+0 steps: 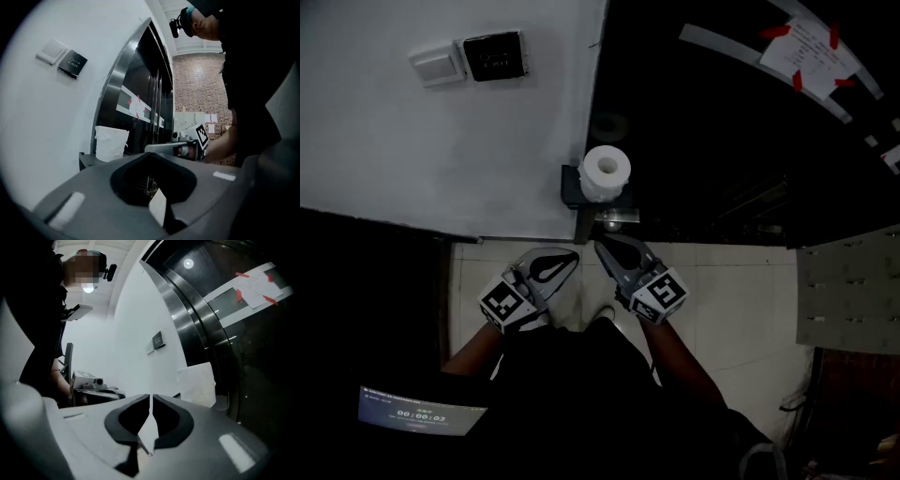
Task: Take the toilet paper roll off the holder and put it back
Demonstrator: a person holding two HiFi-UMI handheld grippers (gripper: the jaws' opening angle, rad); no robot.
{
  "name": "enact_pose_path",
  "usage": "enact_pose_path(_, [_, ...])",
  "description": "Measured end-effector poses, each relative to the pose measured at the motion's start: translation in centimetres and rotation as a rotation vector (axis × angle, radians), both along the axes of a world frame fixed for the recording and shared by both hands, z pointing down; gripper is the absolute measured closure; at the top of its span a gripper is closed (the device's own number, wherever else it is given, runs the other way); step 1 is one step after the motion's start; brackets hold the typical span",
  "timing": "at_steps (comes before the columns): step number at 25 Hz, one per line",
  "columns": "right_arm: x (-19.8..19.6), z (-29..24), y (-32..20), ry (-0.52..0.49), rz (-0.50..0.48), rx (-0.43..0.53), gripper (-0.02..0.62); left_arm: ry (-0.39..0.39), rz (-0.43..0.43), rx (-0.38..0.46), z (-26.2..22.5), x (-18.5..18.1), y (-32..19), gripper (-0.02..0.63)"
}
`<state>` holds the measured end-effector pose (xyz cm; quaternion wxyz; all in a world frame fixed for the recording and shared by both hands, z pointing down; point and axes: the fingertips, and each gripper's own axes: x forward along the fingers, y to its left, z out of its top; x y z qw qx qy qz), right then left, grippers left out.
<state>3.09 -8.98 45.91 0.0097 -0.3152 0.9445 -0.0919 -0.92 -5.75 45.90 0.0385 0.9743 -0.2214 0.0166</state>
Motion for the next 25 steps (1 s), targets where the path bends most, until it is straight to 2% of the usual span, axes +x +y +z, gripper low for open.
enact_pose_path(4, [0.4, 0.0, -1.4, -0.006, 0.053, -0.004, 0.571, 0.010, -0.004, -0.008, -0.2, -0.1, 0.0, 0.601])
enact_pose_path(7, [0.9, 0.2, -2.6, 0.001, 0.108, -0.010, 0.503, 0.012, -0.008, -0.022, -0.4, -0.2, 0.0, 0.601])
enact_pose_path(9, [1.2, 0.0, -3.6, 0.012, 0.151, -0.008, 0.417, 0.014, -0.011, -0.028, -0.5, -0.3, 0.0, 0.601])
enact_pose_path(13, [1.7, -0.2, -6.1, 0.049, 0.243, -0.004, 0.183, 0.010, -0.013, -0.024, -0.1, -0.6, -0.3, 0.601])
enact_pose_path(15, [1.9, -0.3, -7.4, 0.062, 0.284, -0.003, 0.107, 0.011, -0.014, -0.023, -0.1, -0.6, -0.4, 0.601])
enact_pose_path(17, [1.9, -0.4, -8.5, 0.075, 0.309, 0.000, 0.079, 0.010, -0.014, -0.015, 0.0, -0.6, -0.6, 0.601])
enact_pose_path(25, [1.1, -1.2, -11.8, 0.108, 0.318, 0.017, 0.075, 0.006, -0.021, -0.044, -0.1, -0.9, -1.0, 0.601])
